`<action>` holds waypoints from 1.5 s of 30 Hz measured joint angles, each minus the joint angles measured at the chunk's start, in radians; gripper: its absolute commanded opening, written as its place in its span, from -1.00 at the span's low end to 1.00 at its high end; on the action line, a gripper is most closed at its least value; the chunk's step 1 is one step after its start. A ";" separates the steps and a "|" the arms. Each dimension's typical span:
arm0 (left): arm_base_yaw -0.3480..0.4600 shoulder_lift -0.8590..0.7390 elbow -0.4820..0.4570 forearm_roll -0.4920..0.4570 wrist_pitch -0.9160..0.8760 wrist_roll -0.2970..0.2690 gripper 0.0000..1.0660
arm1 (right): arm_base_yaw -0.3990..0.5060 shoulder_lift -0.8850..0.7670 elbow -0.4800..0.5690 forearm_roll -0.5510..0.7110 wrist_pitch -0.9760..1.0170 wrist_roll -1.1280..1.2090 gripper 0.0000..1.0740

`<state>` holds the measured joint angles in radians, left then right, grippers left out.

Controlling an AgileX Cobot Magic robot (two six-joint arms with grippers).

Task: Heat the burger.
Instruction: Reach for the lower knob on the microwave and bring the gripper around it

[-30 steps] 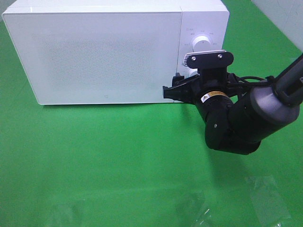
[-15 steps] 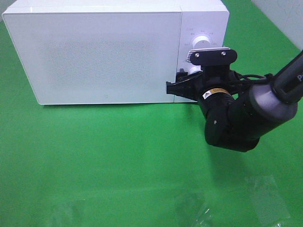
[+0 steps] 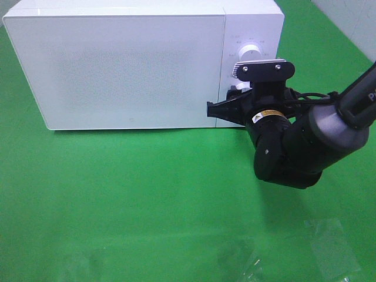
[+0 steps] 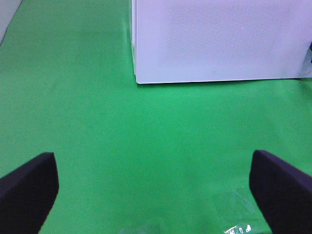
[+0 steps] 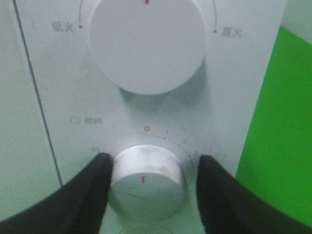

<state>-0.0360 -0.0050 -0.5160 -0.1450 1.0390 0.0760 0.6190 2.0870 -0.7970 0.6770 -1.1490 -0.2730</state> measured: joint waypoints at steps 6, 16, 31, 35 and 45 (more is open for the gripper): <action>0.000 0.000 0.000 0.000 0.000 0.000 0.88 | 0.002 0.000 -0.001 -0.014 0.006 0.003 -1.00; 0.000 0.000 0.000 0.000 0.000 0.000 0.88 | 0.002 0.000 -0.001 -0.015 0.005 0.012 -1.00; 0.000 0.000 0.000 0.000 0.000 0.000 0.88 | -0.003 0.003 0.008 -0.057 -0.011 0.621 -1.00; 0.000 0.000 0.000 0.000 0.000 0.000 0.88 | -0.004 0.007 0.014 -0.075 -0.028 0.805 -1.00; 0.000 0.000 0.000 0.000 0.000 0.000 0.88 | -0.007 0.009 0.019 -0.092 -0.031 1.315 -1.00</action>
<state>-0.0360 -0.0050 -0.5160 -0.1450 1.0390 0.0760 0.6120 2.0960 -0.7780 0.5850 -1.1800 1.0420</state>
